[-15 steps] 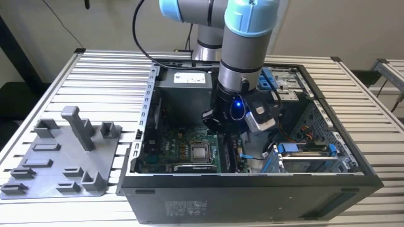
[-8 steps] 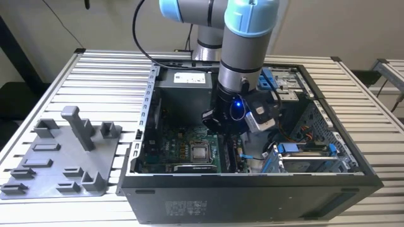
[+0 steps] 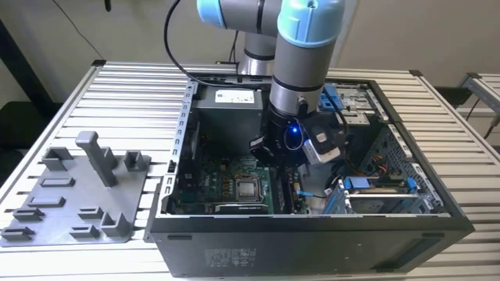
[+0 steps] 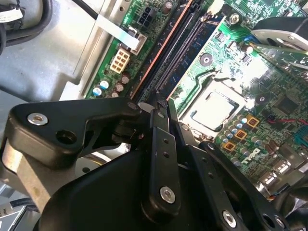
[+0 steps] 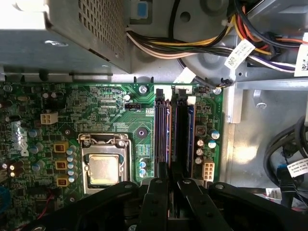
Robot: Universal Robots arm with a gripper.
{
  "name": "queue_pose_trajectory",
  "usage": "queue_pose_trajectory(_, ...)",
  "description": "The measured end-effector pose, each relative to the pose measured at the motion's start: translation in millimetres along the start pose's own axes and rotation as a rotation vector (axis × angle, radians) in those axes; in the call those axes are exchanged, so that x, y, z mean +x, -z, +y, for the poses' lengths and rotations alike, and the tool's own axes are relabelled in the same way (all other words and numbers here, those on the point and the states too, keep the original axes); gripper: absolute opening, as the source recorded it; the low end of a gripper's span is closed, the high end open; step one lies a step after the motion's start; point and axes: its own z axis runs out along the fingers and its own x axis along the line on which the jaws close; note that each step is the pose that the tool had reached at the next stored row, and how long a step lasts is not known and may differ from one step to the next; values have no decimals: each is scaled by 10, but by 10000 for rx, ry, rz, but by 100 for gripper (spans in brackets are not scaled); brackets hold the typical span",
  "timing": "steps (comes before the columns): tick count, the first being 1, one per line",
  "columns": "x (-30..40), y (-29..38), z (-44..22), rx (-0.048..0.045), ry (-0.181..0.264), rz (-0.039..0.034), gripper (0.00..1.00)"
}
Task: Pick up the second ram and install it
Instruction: 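Insert the second ram into the second slot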
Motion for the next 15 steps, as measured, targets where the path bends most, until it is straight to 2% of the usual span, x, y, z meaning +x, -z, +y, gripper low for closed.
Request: queue_pose_trajectory(15,9,-19,0,6,9,5,14)
